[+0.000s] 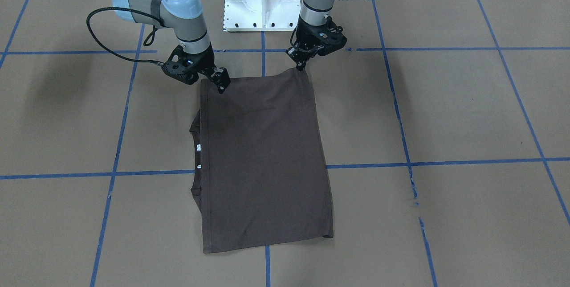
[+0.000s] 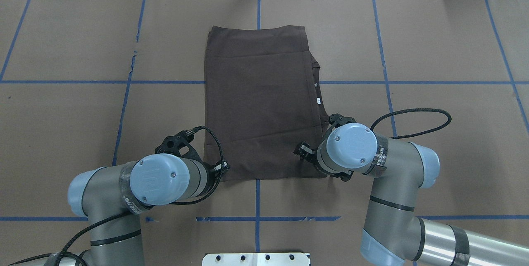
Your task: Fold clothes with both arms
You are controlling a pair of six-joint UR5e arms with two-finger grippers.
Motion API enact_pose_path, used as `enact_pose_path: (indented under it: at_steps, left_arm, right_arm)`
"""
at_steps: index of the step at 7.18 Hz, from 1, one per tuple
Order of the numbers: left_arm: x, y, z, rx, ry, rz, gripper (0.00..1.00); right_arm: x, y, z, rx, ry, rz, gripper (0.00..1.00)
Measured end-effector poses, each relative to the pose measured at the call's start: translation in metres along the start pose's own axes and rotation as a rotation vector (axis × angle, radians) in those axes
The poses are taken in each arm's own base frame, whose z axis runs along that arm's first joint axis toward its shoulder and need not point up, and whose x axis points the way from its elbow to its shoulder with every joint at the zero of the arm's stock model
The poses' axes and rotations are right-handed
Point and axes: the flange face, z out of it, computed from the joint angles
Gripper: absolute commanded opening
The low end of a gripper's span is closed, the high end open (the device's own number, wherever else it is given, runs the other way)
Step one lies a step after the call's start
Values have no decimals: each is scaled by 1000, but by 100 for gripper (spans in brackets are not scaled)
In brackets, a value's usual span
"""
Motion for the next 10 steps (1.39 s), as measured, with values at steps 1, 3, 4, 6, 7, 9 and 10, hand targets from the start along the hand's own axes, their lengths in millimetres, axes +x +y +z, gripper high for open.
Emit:
enact_pose_path:
  at_steps: [1,3,4,6,7,9,10]
  left_arm:
    - [0,0,0,1,0,0,0]
    - [0,0,0,2,0,0,0]
    - [-1,-1,0,3,-1,-1,0]
    - [-1,-1,1,4,-1,-1,0]
    - [-1,-1,1,4,-1,-1,0]
    - [-1,-1,1,5,-1,-1,0]
    - [-1,-1,1,5,-1,-1,0]
  right_arm:
    - [0,-1,0,2,0,1,100]
    - [-1,0,0,2,-1,3,84]
    - [-2,0,0,2,-2,4,71]
    - [-4,1,0,0,-3,7,35]
    - [-5,2,0,0,-4,7,20]
    - [-6,2,0,0,-5,6,0]
    - [-7,3,-1,-1,-7,5,0]
